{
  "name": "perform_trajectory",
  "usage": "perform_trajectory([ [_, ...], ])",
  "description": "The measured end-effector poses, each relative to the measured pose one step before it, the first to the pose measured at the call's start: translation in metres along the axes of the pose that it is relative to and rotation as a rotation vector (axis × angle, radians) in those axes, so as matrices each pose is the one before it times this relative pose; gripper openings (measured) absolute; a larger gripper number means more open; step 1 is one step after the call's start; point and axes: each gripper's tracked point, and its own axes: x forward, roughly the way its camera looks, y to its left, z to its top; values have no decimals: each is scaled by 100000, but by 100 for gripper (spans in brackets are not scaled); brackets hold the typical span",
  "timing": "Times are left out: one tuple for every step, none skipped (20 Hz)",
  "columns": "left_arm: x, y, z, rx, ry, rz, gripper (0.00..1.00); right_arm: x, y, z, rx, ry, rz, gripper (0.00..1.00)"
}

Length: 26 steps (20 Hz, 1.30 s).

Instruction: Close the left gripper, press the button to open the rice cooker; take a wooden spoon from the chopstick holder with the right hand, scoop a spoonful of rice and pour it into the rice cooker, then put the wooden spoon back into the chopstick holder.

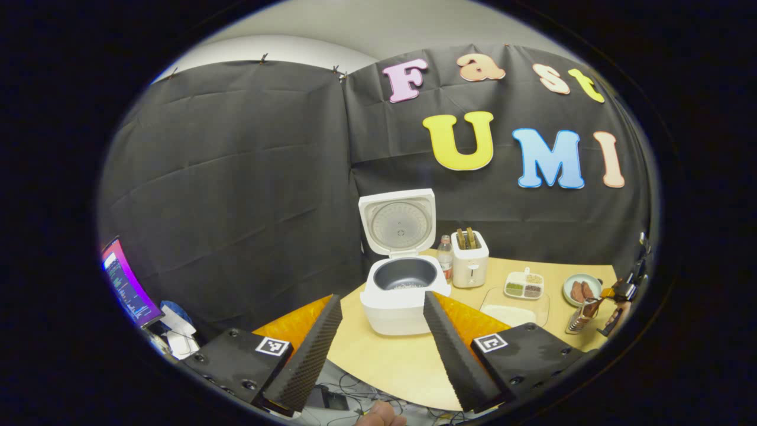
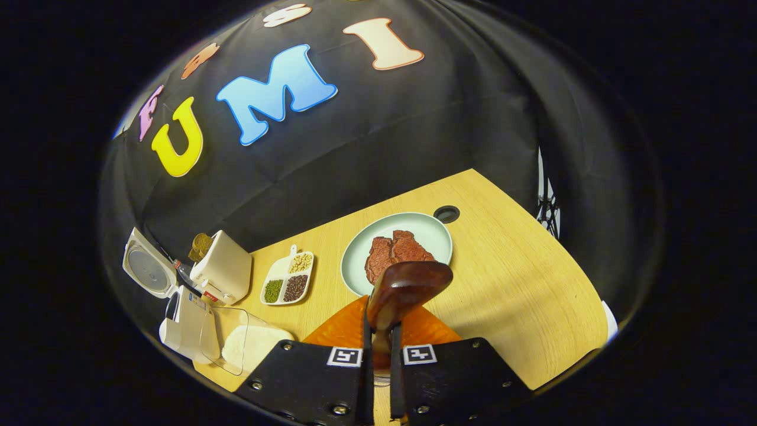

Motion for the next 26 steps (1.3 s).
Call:
perform_trajectory([
  [96,58,4,-601,-381,-626,94,-645,463,512,-675,-391,553,11],
  [-15,153,57,-543,-677,-698,100,-846,402,454,-626,-749,633,11],
  [39,148,-21,-906,-675,-696,94,-741,558,557,-1031,-909,95,11],
  [253,200,17,-1287,-482,-922,100,-861,516,615,-1175,-878,464,11],
  [155,336,106,-1120,-637,-721,100,-909,697,840,-1142,-1726,288,11],
  [175,447,270,-654,-898,-976,94,-962,784,839,-1337,-1537,197,11],
  [-121,620,221,-298,-1453,-1183,96,-1011,1034,711,-1337,-1492,599,11],
  [86,888,420,14,-1839,-969,98,-1022,1145,739,-1183,-1601,434,11],
  [52,1018,103,-191,-1974,-1092,100,-1020,1553,390,-995,-830,1252,11],
  [44,1067,484,-785,-1886,-1384,100,-988,1643,425,-813,-925,1325,11],
  [88,1179,268,-905,-1370,-1372,100,-973,1719,184,-1070,-737,826,11],
  [56,1092,206,-1089,-661,-1472,100,-761,1788,106,-1390,-624,620,11],
  [60,1054,-2,-1351,-904,-1891,100,-778,1786,-11,-1451,-769,544,11],
  [74,870,22,-1607,-812,-2037,100,-602,1871,13,-1171,-1032,730,11],
  [114,858,-110,-1665,-845,-2208,100,-337,1844,-101,-1176,-851,874,11],
  [-88,923,154,-1116,-604,-1556,100,-133,1756,-445,-791,386,917,11],
  [24,1066,-363,-813,977,-363,100,-73,1844,-595,-603,1214,1519,11],
  [-65,820,-344,-1555,1610,-253,99,297,1544,-539,-654,1256,1511,11],
  [-147,749,386,-1671,-533,114,99,495,1165,-541,-669,1389,761,11],
  [-200,656,358,-1212,-1067,899,99,971,746,-666,-810,1347,46,11],
  [322,666,319,-470,-192,1820,99,1180,678,-778,-819,1944,11,11],
  [209,443,256,-345,-343,1726,100,1452,651,-810,-810,2334,499,11],
  [312,385,324,-363,-237,1841,100,1522,407,-784,-704,2407,291,11],
  [441,190,0,-216,541,2012,98,1806,238,-792,-939,2080,-35,11],
  [449,154,-47,76,968,1942,98,1494,-58,-730,-1051,1942,-548,11],
  [551,-206,-258,700,1597,2025,98,1523,-199,-930,-1478,2553,-1232,11],
])
